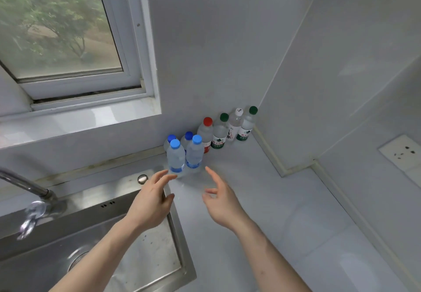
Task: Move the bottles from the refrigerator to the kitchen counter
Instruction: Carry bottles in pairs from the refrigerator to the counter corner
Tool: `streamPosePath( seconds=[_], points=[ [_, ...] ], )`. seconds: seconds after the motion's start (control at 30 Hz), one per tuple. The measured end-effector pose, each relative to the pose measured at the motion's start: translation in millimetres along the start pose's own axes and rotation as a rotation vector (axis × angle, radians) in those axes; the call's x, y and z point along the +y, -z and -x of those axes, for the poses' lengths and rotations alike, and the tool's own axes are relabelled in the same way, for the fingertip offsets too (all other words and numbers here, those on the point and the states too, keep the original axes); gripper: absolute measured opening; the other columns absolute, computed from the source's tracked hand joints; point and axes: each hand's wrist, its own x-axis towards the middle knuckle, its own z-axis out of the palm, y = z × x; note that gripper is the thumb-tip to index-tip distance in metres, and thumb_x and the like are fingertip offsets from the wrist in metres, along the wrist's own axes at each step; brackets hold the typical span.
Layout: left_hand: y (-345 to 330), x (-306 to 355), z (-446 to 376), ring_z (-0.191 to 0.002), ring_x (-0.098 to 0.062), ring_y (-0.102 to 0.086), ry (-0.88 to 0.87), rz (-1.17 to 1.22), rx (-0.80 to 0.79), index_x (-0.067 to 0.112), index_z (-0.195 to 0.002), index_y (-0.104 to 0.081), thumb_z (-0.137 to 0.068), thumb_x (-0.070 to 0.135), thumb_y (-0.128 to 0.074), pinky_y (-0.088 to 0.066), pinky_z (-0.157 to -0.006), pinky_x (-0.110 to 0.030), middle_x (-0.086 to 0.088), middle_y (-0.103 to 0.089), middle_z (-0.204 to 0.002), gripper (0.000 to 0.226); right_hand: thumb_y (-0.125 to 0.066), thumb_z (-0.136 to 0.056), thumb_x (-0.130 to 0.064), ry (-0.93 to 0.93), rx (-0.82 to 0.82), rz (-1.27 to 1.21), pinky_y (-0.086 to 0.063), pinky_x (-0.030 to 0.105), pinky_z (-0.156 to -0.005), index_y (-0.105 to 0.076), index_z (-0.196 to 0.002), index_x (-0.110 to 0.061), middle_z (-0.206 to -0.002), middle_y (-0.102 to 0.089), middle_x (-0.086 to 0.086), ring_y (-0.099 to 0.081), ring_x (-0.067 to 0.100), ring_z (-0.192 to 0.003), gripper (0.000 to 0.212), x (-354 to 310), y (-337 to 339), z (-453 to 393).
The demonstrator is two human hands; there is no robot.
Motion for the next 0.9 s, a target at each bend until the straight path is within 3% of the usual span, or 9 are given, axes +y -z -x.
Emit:
streamPosePath(
  seconds=[0.1, 0.23, 0.43, 0.67, 0.9],
  points=[
    [-8.2, 13.3, 18.6, -0.140, -0.019, -0.042, -0.049, -0.019, -0.057, 0.038, -0.139, -0.051, -0.096, 0.025, -0.066, -0.041, -0.114, -0.038, 0.008, -0.037, -0.158, 0.048, -0.053, -0.101, -0.018, 0.006, 0.007, 0.053, -0.048, 0.035, -0.110, -0.030, -0.158, -0.044, -0.160, -0.029, -0.023, -0.048, 0.002, -0.133, 0.068, 17.9, 9.6, 31.1],
    [-14.2, 52.8, 32.5, -0.129, -0.020, -0.053, -0.115, -0.030, -0.115, 0.040, -0.140, -0.050, -0.098, 0.028, -0.064, -0.043, -0.112, -0.036, 0.013, -0.034, -0.159, 0.046, -0.055, -0.100, -0.022, -0.012, 0.101, 0.089, -0.037, 0.037, -0.120, -0.038, -0.156, -0.039, -0.160, -0.029, -0.026, -0.036, 0.002, -0.145, 0.060, 46.1, 34.1, 70.9],
    [-35.3, 135.3, 34.7, -0.144, -0.014, -0.035, -0.365, -0.098, -0.200, 0.041, -0.142, -0.047, -0.101, 0.029, -0.060, -0.036, -0.115, -0.033, 0.014, -0.031, -0.161, 0.045, -0.055, -0.103, -0.028, -0.059, 0.251, 0.068, -0.029, 0.034, -0.125, -0.038, -0.156, -0.041, -0.165, -0.023, -0.025, -0.028, -0.003, -0.150, 0.057, 74.6, 72.8, 150.1],
    [-74.9, 228.5, 92.6, -0.143, -0.015, -0.037, -0.662, -0.088, -0.301, 0.039, -0.140, -0.051, -0.099, 0.026, -0.060, -0.036, -0.112, -0.030, 0.016, -0.034, -0.159, 0.044, -0.056, -0.104, -0.034, -0.159, 0.505, 0.015, -0.027, 0.032, -0.126, -0.034, -0.156, -0.046, -0.164, -0.018, -0.031, -0.026, -0.005, -0.150, 0.058, 122.4, 93.9, 288.4],
    [-111.4, 290.1, 196.2, -0.141, -0.011, -0.038, -0.999, -0.184, -0.520, 0.043, -0.143, -0.048, -0.099, 0.033, -0.060, -0.037, -0.112, -0.029, 0.024, -0.031, -0.158, 0.047, -0.063, -0.101, -0.034, -0.344, 0.788, -0.108, -0.028, 0.034, -0.126, -0.037, -0.153, -0.049, -0.163, -0.020, -0.032, -0.026, -0.006, -0.150, 0.061, 186.2, 58.8, 464.1]
  ],
)
